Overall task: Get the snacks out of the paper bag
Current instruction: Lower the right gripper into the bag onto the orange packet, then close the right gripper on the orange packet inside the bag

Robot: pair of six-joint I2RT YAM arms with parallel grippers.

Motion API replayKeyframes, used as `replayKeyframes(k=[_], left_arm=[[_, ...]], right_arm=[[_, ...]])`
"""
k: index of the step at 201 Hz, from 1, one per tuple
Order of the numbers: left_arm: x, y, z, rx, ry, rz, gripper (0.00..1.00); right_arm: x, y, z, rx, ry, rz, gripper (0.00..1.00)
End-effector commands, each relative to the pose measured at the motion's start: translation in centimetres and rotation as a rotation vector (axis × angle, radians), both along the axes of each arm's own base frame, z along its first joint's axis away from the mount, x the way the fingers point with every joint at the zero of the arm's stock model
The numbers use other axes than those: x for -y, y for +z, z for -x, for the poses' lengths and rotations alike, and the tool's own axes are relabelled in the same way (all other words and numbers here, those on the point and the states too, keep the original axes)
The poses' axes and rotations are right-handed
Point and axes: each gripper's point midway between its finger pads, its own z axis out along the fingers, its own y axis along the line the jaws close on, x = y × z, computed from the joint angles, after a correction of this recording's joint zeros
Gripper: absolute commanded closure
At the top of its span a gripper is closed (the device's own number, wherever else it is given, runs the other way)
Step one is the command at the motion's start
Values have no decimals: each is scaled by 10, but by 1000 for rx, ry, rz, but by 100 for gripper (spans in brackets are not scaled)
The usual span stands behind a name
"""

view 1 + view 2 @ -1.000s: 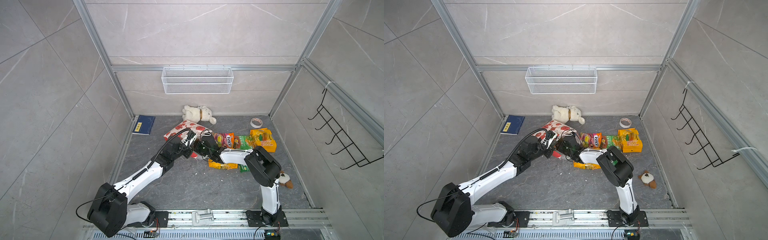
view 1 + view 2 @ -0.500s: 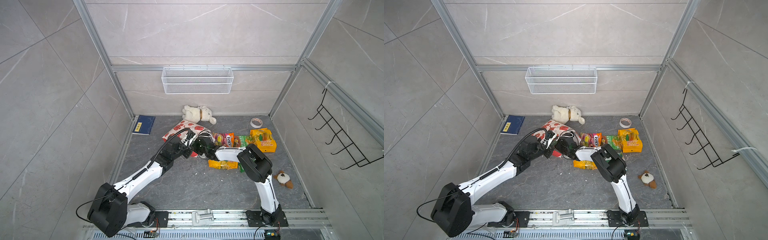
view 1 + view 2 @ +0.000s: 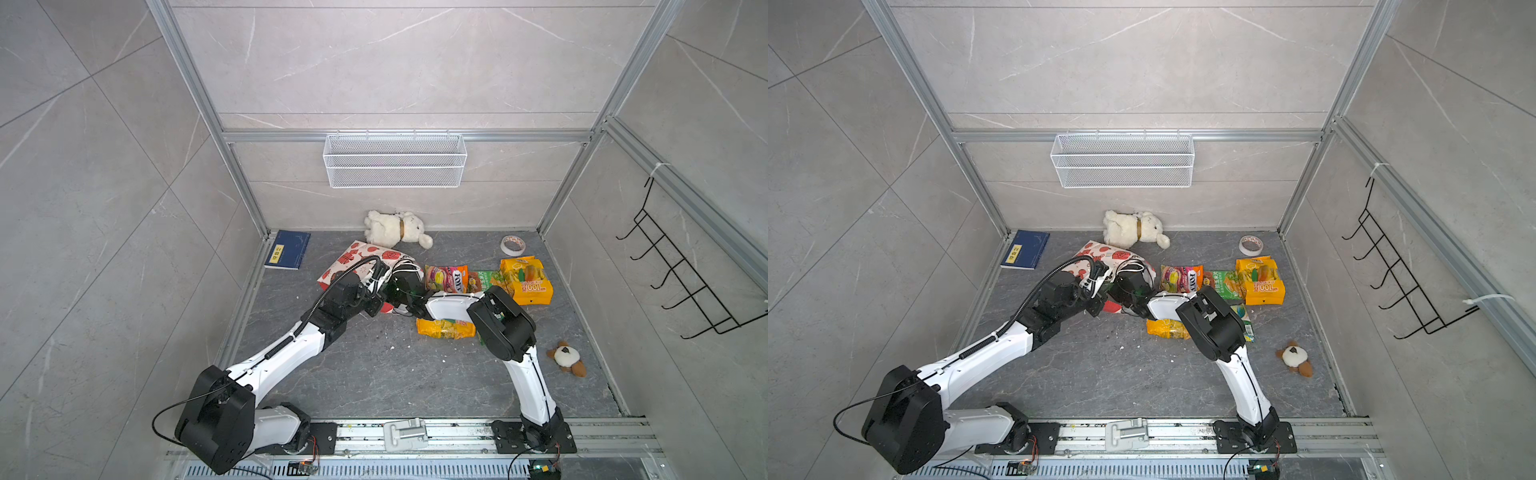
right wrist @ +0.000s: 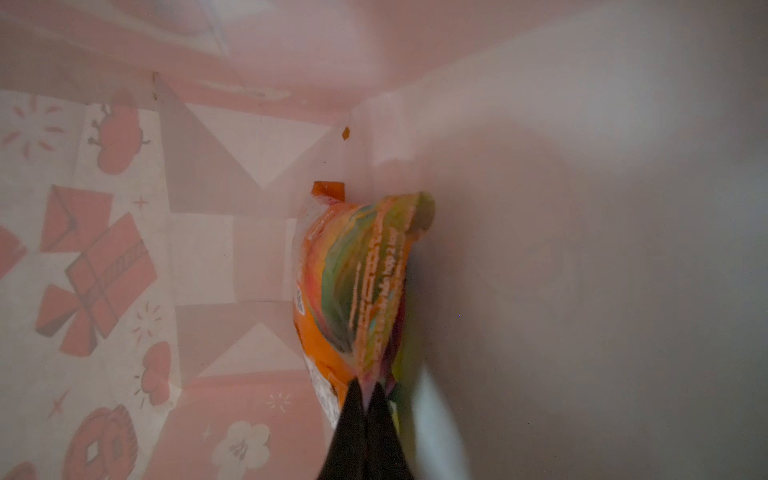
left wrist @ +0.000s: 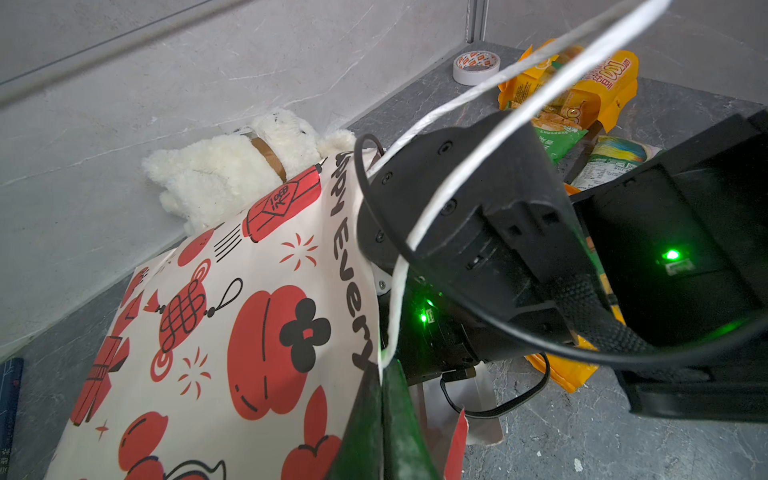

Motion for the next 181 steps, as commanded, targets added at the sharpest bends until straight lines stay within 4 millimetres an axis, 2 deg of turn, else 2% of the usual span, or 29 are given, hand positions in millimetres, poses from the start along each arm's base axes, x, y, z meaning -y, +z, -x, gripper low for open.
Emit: replayKeyframes(k=[1, 25, 90, 136, 181], left_arm=[[14, 30, 2, 56, -49, 78, 100], [12, 30, 1, 57, -33, 71, 100], [3, 22, -3, 58, 15, 43, 100], [-1, 22, -7, 69, 40, 23, 100], [-3, 25, -5, 67, 46, 24, 100]], right_arm=[[-4, 25, -4, 77, 24, -30, 100], [0, 40, 2, 104, 38, -29, 100], [21, 63, 22, 142, 42, -12, 100], [47, 81, 43, 176, 26, 21, 100], [69, 88, 62, 192, 40, 70, 100]])
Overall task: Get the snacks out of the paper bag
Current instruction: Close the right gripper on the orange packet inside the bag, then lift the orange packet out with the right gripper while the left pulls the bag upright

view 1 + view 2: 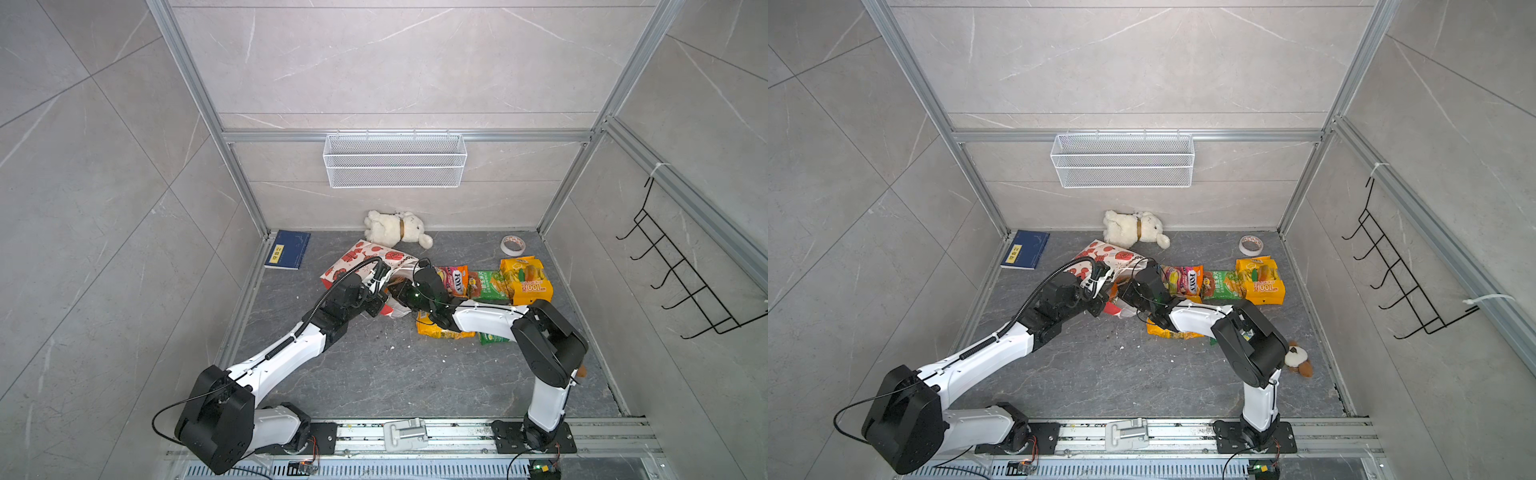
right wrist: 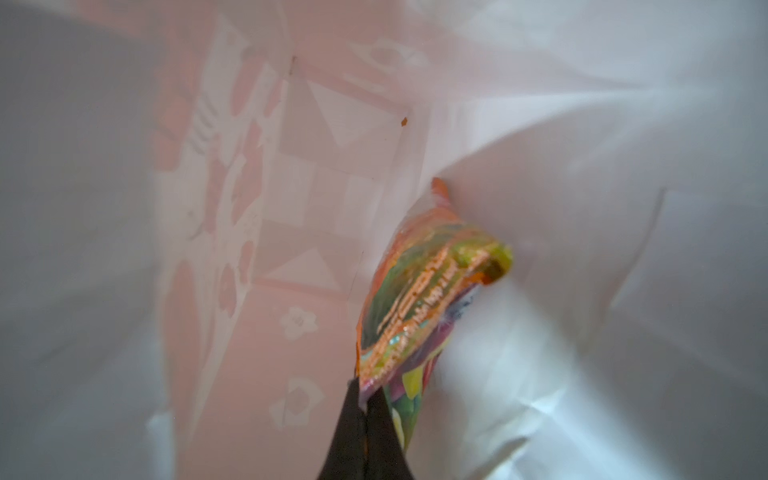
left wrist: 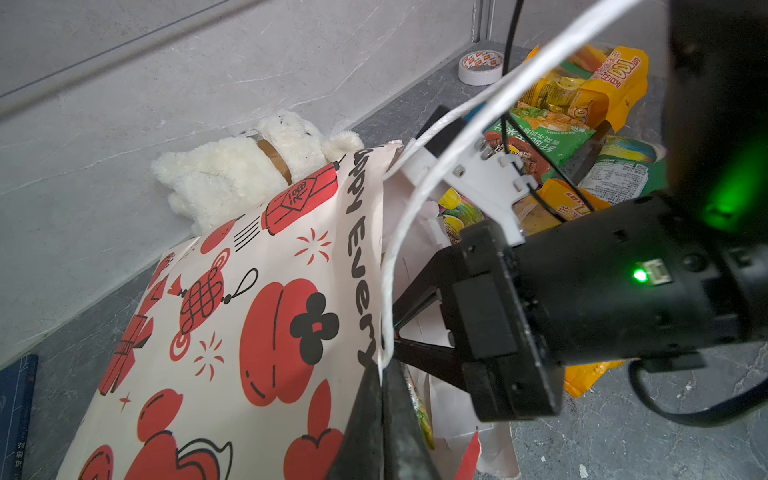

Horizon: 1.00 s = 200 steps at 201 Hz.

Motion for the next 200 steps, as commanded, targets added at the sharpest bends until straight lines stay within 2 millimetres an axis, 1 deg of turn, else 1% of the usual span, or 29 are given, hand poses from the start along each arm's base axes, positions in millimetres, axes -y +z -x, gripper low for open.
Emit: replayKeyframes(k=[1, 23, 43, 67, 85, 105, 117, 158, 178, 200], left_arm=[[-1, 24, -3, 55, 16, 37, 100], [-1, 26, -1, 55, 17, 42, 100], [0, 25, -2, 49, 16, 49, 100], [1, 24, -3, 42, 16, 54, 100], [1, 26, -4, 42, 20, 59, 100], [1, 30, -5, 34, 29, 54, 100], [-2, 32, -8, 32, 48, 46, 100], [-6, 38, -16, 8, 102, 42, 100], [-8, 44, -21, -16, 139, 46, 100], [-11, 50, -26, -45, 176, 44, 100]], right_arm=[[15, 19, 5, 58, -1, 23, 100], [28, 21, 9, 58, -12, 59, 100], [38, 17, 10, 42, -23, 68, 100], [45, 7, 7, 32, -8, 92, 100], [46, 12, 8, 45, 19, 100, 100], [39, 34, 11, 101, 92, 131, 100], [40, 50, 13, 140, 126, 170, 100], [41, 115, 27, 297, 249, 242, 100], [46, 143, 34, 347, 267, 256, 100], [55, 180, 43, 425, 259, 250, 100]])
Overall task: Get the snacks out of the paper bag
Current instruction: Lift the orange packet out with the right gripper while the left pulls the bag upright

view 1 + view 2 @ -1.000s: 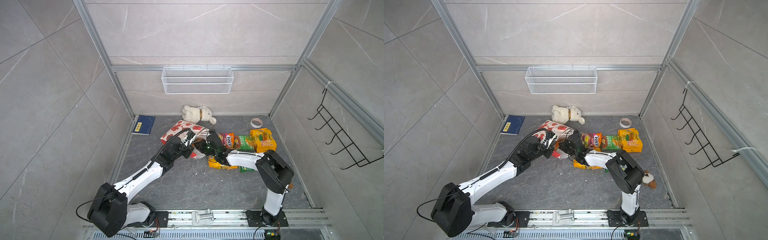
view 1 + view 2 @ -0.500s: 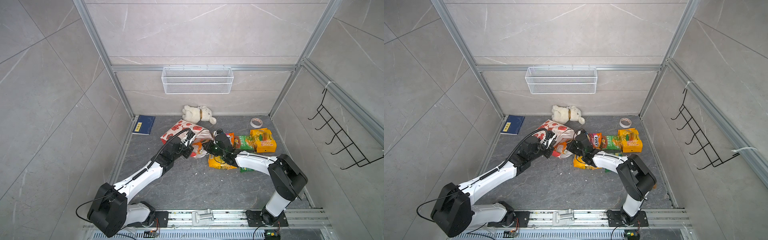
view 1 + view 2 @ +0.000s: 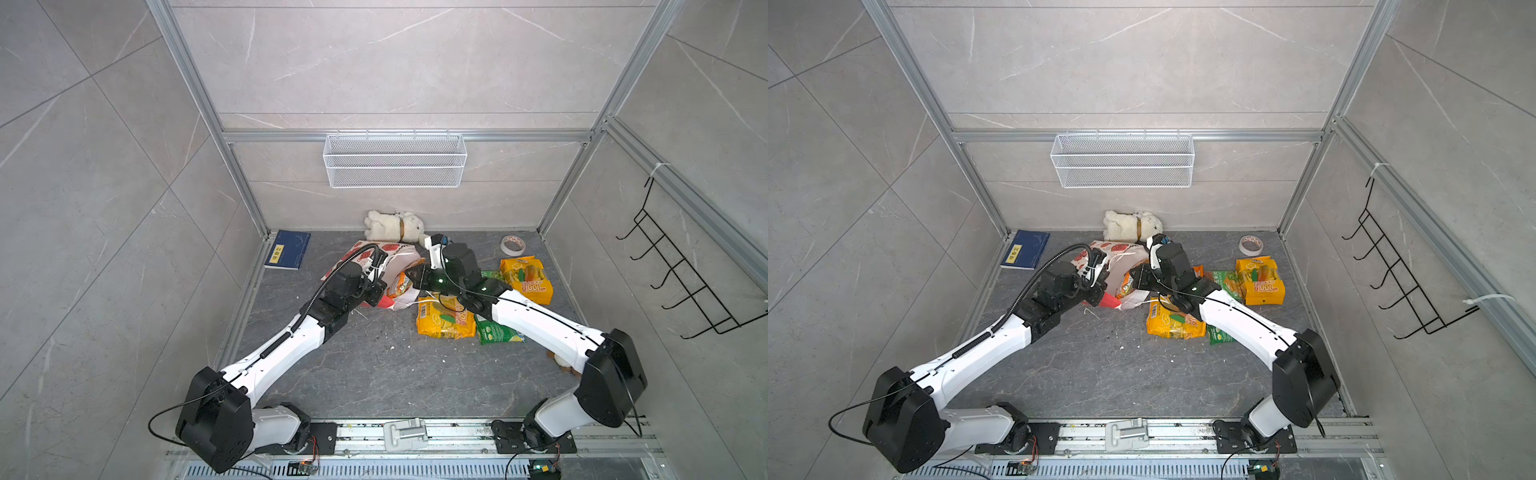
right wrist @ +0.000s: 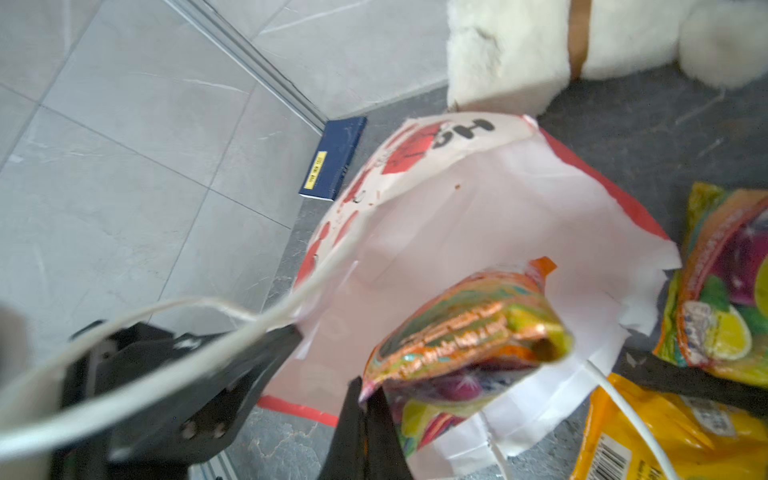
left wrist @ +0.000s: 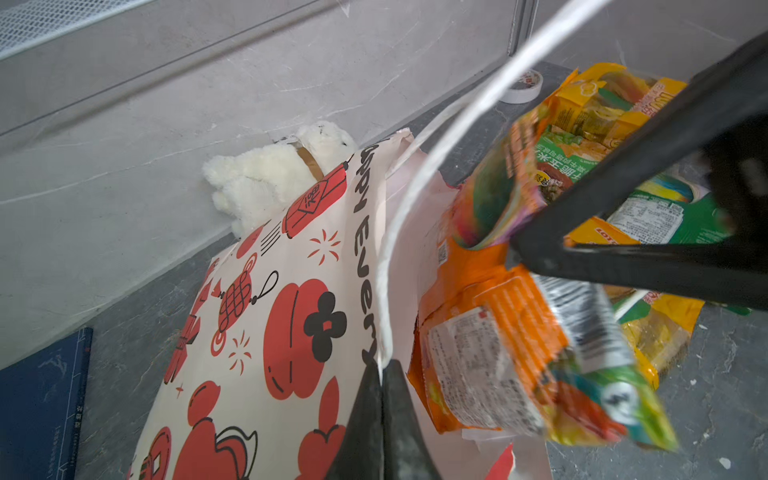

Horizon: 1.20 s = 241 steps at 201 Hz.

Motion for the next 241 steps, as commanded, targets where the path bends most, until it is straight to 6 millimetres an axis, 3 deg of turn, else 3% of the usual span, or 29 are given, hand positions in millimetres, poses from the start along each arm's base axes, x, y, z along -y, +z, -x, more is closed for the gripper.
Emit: replayKeyframes(k=[1, 36, 71, 109, 132, 159, 196, 241], left_arm=[[-4, 16, -8, -30, 69, 28, 100], [-8, 31, -12, -97, 132, 58, 100], [-17, 59, -8, -128, 177, 158, 100], [-35, 89, 0, -181, 222, 332, 100], [-49, 87, -2, -215, 256, 414, 100], [-71, 60, -11, -262, 329, 476, 100], [-103, 32, -20, -271, 440, 498, 100], [-110, 31, -22, -233, 451, 493, 100]], right_arm=[[10, 50, 16, 122, 50, 13, 100], [36, 111, 26, 247, 2, 20, 100], [79, 170, 37, 360, -109, 4, 100], [123, 193, 40, 389, -241, 47, 100], [145, 187, 35, 345, -297, 89, 100], [162, 162, 21, 253, -312, 151, 100], [132, 123, 10, 176, -107, 220, 100], [82, 61, -18, 34, 139, 211, 100]])
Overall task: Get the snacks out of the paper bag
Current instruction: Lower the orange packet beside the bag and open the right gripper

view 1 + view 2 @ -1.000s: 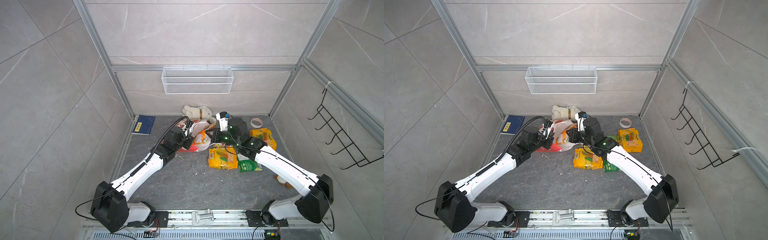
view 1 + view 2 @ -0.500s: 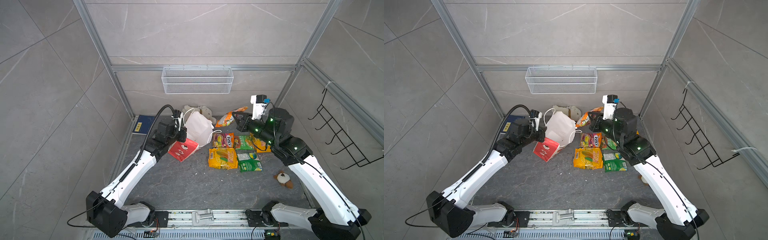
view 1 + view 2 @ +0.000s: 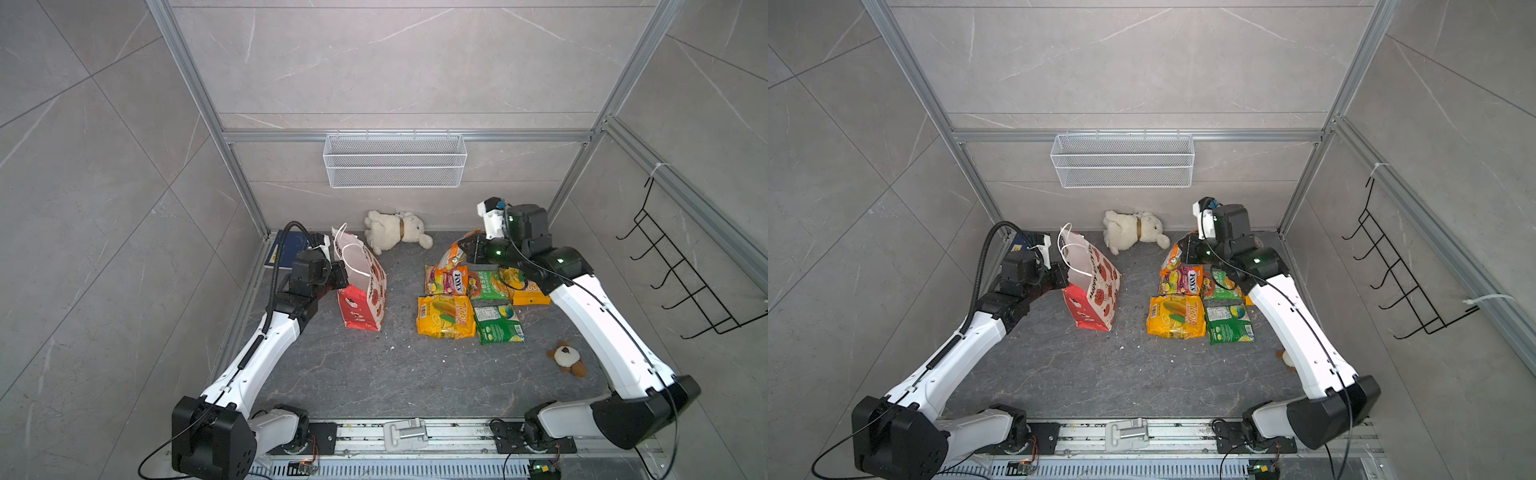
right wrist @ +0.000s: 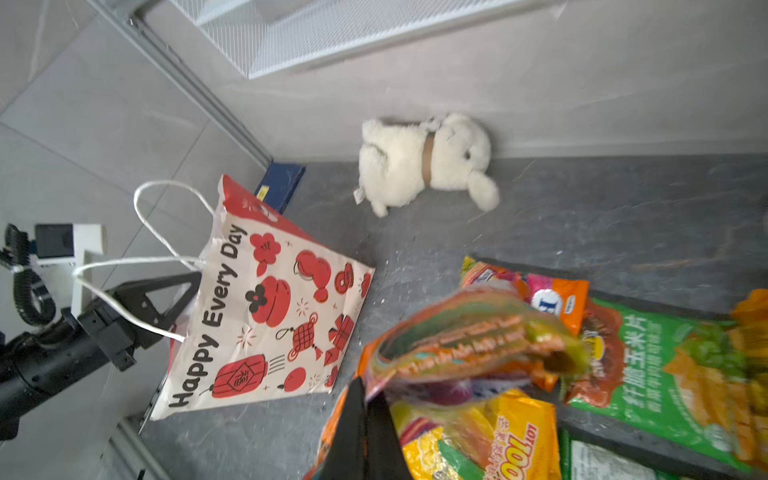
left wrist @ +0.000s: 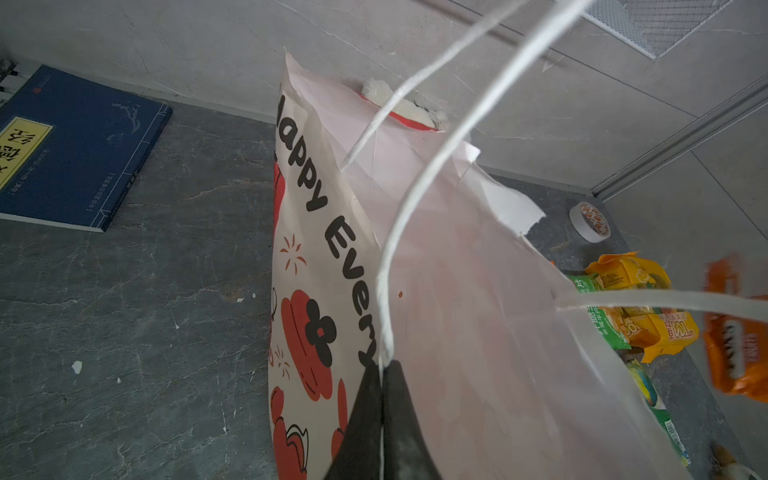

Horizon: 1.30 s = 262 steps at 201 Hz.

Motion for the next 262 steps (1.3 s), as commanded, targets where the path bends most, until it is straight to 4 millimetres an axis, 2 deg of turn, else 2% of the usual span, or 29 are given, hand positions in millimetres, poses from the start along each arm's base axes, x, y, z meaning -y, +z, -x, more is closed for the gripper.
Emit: replayKeyframes(k=[1, 64, 95, 115, 150, 178, 213, 262], left_arm=[[-1, 22, 0, 71, 6, 22, 100], [-20, 21, -1, 89, 52, -105, 100], [-35, 17, -5, 94, 108, -152, 100], [-46, 18, -7, 93, 155, -182, 100], [-52, 24, -10, 105, 169, -214, 100], [-57, 29, -7, 124, 190, -228, 100], [-49, 24, -9, 119, 127, -260, 100], [-42, 23, -12, 124, 85, -259, 100]], right_arm=[[-34, -13, -4, -35, 189, -33, 100], [-80, -87, -58, -130, 355, -39, 100], [-99, -113, -77, -169, 397, -28, 100], [-115, -120, -83, -180, 426, -28, 100], [-143, -123, -87, -178, 491, -30, 100], [-152, -138, -93, -202, 499, -9, 100], [-157, -156, -97, -227, 498, 20, 100], [-147, -195, -101, -290, 461, 102, 100]])
